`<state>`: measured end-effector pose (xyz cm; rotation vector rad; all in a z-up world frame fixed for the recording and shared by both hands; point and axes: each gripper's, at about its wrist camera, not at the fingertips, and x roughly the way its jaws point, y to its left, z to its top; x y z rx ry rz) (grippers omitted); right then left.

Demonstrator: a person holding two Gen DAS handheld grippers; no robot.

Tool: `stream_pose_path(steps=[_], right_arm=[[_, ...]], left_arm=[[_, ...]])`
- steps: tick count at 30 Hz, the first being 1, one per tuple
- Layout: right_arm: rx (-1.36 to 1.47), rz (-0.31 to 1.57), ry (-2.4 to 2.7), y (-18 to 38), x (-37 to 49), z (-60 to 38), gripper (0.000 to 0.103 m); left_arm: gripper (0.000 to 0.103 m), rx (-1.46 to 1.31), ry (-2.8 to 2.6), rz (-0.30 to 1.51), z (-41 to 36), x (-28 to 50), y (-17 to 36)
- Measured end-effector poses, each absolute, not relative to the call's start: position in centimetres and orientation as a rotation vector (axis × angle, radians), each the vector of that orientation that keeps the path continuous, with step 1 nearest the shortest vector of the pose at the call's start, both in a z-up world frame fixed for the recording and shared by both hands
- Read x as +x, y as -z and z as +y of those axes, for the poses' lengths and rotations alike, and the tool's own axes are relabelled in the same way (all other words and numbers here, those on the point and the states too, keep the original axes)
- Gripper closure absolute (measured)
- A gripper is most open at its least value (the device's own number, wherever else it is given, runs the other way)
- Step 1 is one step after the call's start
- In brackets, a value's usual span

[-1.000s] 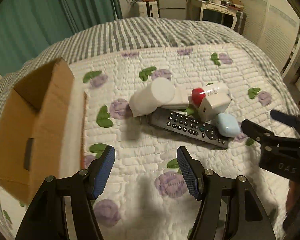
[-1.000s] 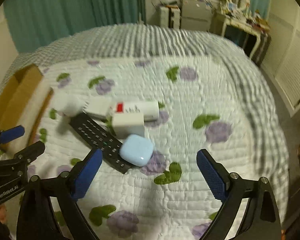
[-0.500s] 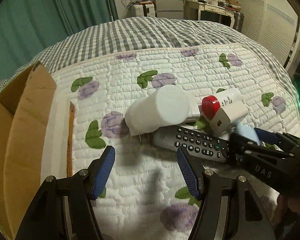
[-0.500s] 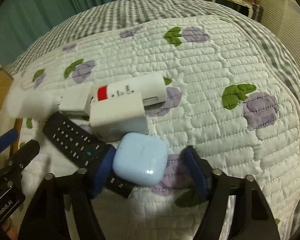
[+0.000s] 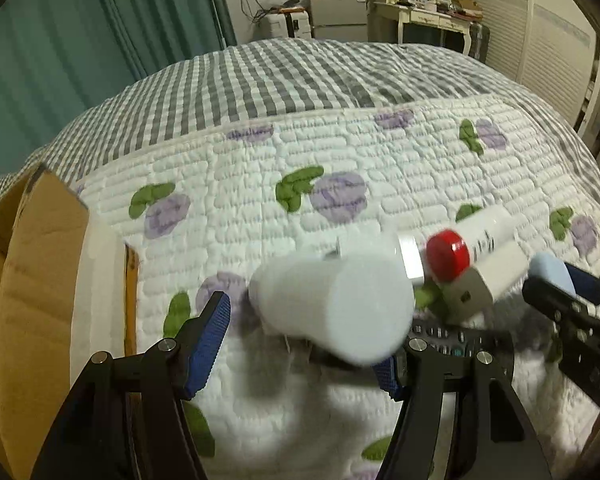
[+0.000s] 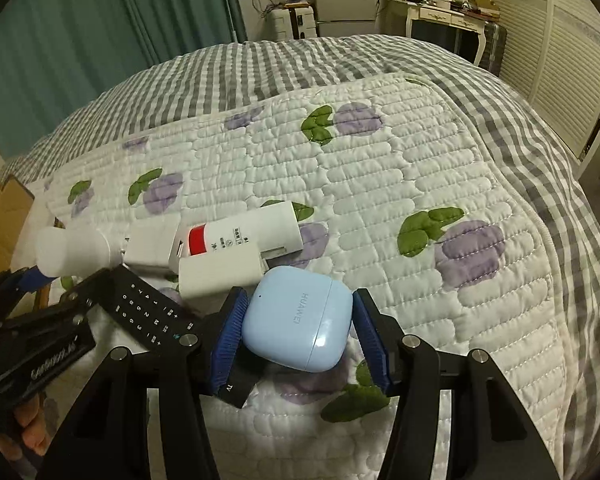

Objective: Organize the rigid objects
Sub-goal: 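Grasp the blue earbud case with the right tool while the left tool grasps the white cup, then carry the cup and earbud case to the box and release them inside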

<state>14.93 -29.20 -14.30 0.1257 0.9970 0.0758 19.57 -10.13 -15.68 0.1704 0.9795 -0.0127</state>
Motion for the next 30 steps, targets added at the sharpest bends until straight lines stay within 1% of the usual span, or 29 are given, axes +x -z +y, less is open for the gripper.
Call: stream_pose_path(steps=[5,7,8,9,10,14,19,25,30], right_arm=[[0.118,0.988,-0.077,14.1,15.0,-29.1,0.049],[0.115,0.987,-0.076,14.0,15.1,-29.1,0.049],[0.114,0.986,-0.075,13.9,15.1,-29.2,0.049],[0.113,0.986,-0.074,13.8,15.1,-29.2,0.049],[0.111,0.986,-0.073,13.7,15.1,-29.1,0.049],[0.103,0.982,-0.075,13.0,14.8,-28.9,0.049],[0.091,0.952,-0.081,10.5,13.8,-28.7,0.049],[0.069,0.894,-0.091,6.0,12.3,-28.2,0.049],[0.047,0.823,-0.114,1.0,10.3,-27.1,0.049]], left_arm=[[0.036,0.166,0.033,0.928,-10.1,20.1,15.5],[0.039,0.159,0.046,0.927,-10.0,20.1,15.4],[0.046,0.158,0.049,0.926,-10.0,20.0,15.4],[0.055,0.16,0.055,0.921,-10.0,19.8,15.2],[0.058,0.172,0.05,0.922,-10.0,19.7,15.1],[0.06,0.173,0.056,0.927,-9.5,19.0,14.4],[0.06,0.144,0.059,0.889,-9.0,17.5,11.4],[0.06,0.137,0.085,0.827,-9.0,14.7,6.1],[0.06,0.113,0.078,0.77,-8.0,12.2,0.8]])
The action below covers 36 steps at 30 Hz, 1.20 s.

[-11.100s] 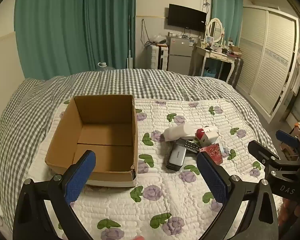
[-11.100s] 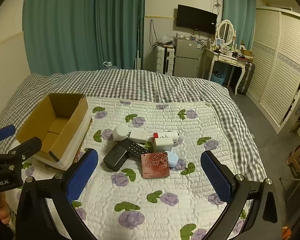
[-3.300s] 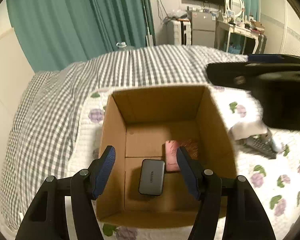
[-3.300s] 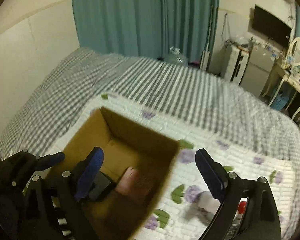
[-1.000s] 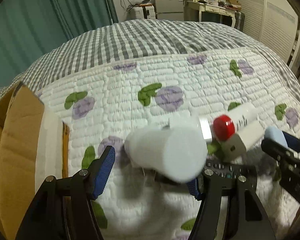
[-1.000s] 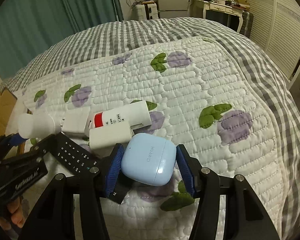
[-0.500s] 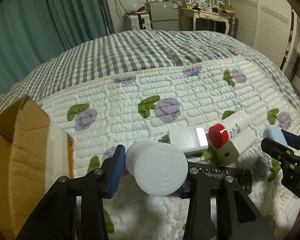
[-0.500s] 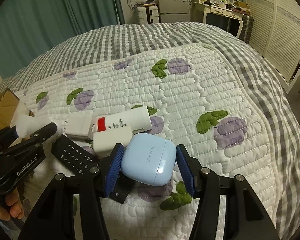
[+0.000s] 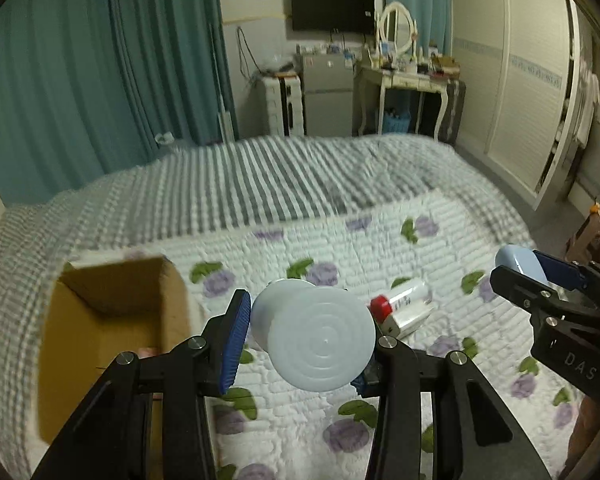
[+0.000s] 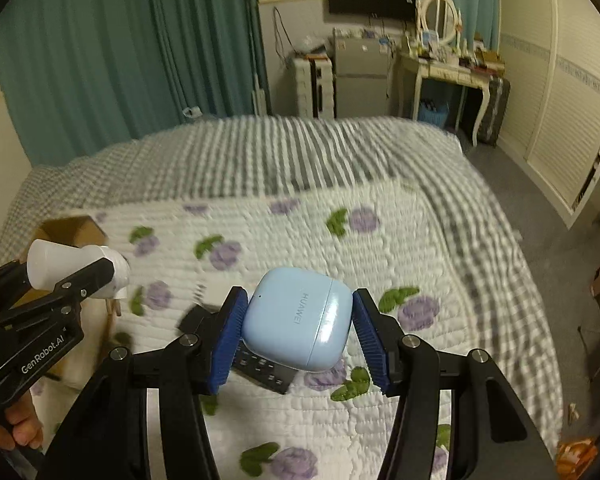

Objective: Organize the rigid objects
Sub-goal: 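Carry the cup and earbud case to the box and release them inside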

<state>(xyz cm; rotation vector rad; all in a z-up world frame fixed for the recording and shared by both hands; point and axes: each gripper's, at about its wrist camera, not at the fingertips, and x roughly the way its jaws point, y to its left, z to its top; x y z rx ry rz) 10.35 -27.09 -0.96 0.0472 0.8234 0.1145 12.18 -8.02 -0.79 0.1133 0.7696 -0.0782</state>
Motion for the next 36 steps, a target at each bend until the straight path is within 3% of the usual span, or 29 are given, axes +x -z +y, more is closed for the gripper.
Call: stream_pose_path(steps=[9,17,25,36], right_arm=[[0.01,0.694,-0.221,-8.0,5.8,-22.9,0.049],[-0.044,0.652,-0.345,-11.5,3.3,-16.1,0.049],[-0.097,0.72,-0.469,-8.5,4.3,-8.1,0.049],[-0.135,0.879,-0.549,0.1,8.3,-1.2,0.049]], left_arm=[[0.06,0.062,0.056,0.689,-3.2,7.9,-7.5],[0.06,0.039,-0.024,0.687,4.2,5.9,-8.2],[0.06,0.021,-0.097,0.763,10.2,6.2,-3.1],[0.06,0.024,-0.144,0.872,13.3,8.7,4.9]])
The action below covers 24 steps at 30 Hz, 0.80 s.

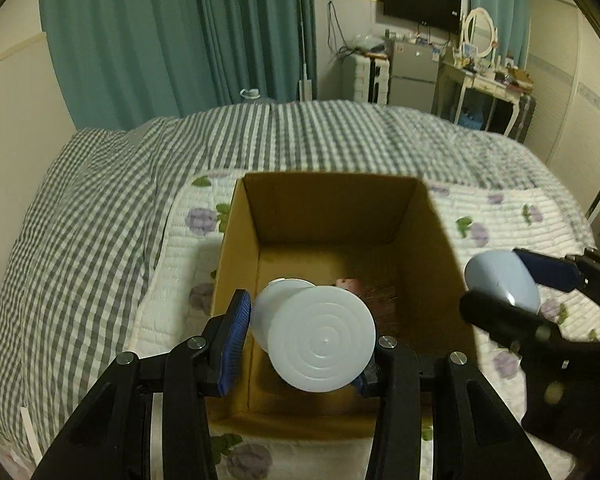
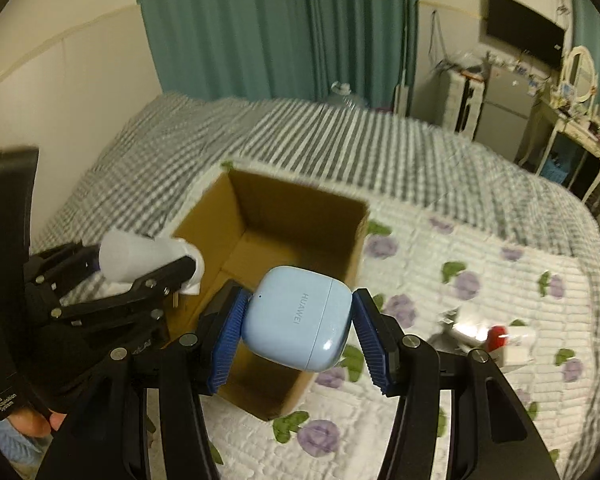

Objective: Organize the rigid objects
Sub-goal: 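Carry the cup and earbud case to the box and release them inside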

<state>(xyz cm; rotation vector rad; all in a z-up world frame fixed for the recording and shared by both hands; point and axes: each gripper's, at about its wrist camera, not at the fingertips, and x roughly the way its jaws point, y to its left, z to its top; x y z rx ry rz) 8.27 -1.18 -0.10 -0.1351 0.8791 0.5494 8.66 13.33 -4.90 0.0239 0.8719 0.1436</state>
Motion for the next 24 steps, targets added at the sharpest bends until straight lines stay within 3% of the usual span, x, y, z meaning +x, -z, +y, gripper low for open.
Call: stream_pose_path(steps=[12,15,16,24], right_arm=[[-0.157,0.945,-0.604,4.3,8.2,0.3,0.048],[-0.151,0.923,-0.594,3.2,8.1,-0.4,0.031],[-0.139,0.915,-0.598,2.7,8.0,-0.8,0.03],[-0.098,0.823,-0.521,-2.0,6.8,-5.6,0.016]], left_arm=[[0.057,0.002,-0.155,0.912,14.5,9.4,6.8],[0.049,0.003,-0.167,0.915,14.4,9.1,6.3],[0.044,0.007,-0.173,0.917,14.2,9.0,6.0],[0.037,0.007,-0.181,0.905,12.1,7.1,2.3]])
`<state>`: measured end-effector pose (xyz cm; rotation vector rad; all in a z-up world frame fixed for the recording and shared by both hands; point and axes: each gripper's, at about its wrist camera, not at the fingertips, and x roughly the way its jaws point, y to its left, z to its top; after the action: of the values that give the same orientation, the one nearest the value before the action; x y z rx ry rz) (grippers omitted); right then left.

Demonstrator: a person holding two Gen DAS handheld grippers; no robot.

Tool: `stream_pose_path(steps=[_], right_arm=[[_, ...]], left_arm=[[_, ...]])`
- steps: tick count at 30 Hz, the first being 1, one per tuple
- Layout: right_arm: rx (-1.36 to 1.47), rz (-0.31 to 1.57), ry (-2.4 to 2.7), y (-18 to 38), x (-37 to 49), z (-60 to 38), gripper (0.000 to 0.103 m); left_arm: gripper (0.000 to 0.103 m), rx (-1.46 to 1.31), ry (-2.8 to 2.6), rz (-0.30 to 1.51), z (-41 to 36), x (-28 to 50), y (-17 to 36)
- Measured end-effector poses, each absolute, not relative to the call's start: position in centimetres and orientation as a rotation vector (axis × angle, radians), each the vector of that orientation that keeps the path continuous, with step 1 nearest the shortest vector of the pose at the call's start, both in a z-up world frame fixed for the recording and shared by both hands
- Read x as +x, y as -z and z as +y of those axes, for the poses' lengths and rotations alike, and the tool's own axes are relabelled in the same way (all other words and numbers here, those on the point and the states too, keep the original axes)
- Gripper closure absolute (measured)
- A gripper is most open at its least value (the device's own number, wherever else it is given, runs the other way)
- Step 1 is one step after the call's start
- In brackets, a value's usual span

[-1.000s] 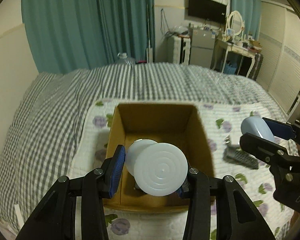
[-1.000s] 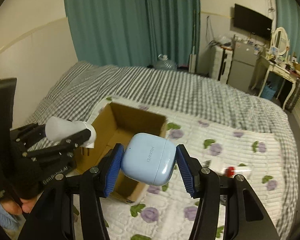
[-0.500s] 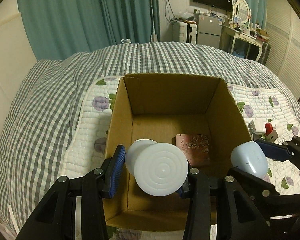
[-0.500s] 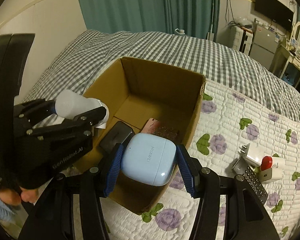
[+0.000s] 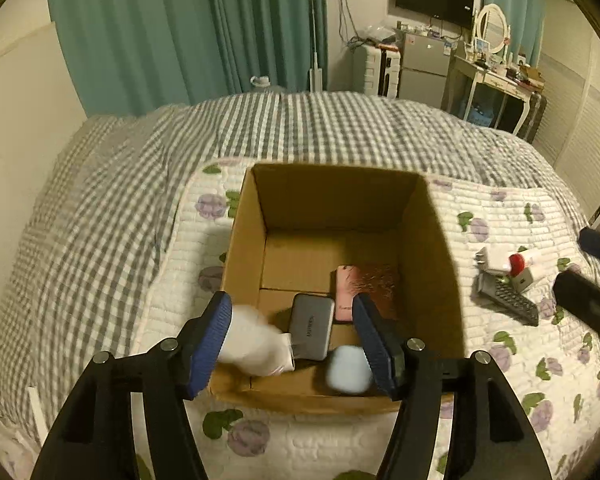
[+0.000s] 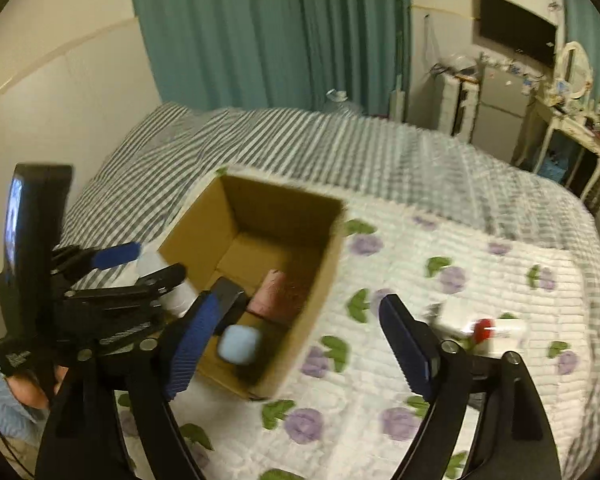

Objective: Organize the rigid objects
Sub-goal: 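Carry the cup and earbud case to the box and release them inside, then grasp the white charger with the right tool while the left tool grasps the white block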

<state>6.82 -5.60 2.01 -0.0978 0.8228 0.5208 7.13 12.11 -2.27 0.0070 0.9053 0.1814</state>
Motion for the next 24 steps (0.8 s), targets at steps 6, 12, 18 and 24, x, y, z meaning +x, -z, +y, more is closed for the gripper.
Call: stream_pose_path(steps=[6,12,18,24], right_arm=[[-0.085,0.773,-0.403,-4.5,6.3,-12.1,0.009],[-0.083,0.747,-0.308,-5.7,5.5,-19.0,0.007],[-0.066,0.77,-0.257,-3.6,5.3,-23.9,0.007],[-0.006,0.821,-0.209,0.7,6.3,-27.4,0.007]], left_arm=[[0.035,0.037,-0.143,0.855,7.8,6.0,-0.9],[0.035,0.041,-0.091,0.832,2.3,6.1,-1.9],[0.035,0.053,-0.044,0.888,-3.0,7.1,0.8],[0.035,0.069,-0.015,0.961,-7.3,8.8,5.4]])
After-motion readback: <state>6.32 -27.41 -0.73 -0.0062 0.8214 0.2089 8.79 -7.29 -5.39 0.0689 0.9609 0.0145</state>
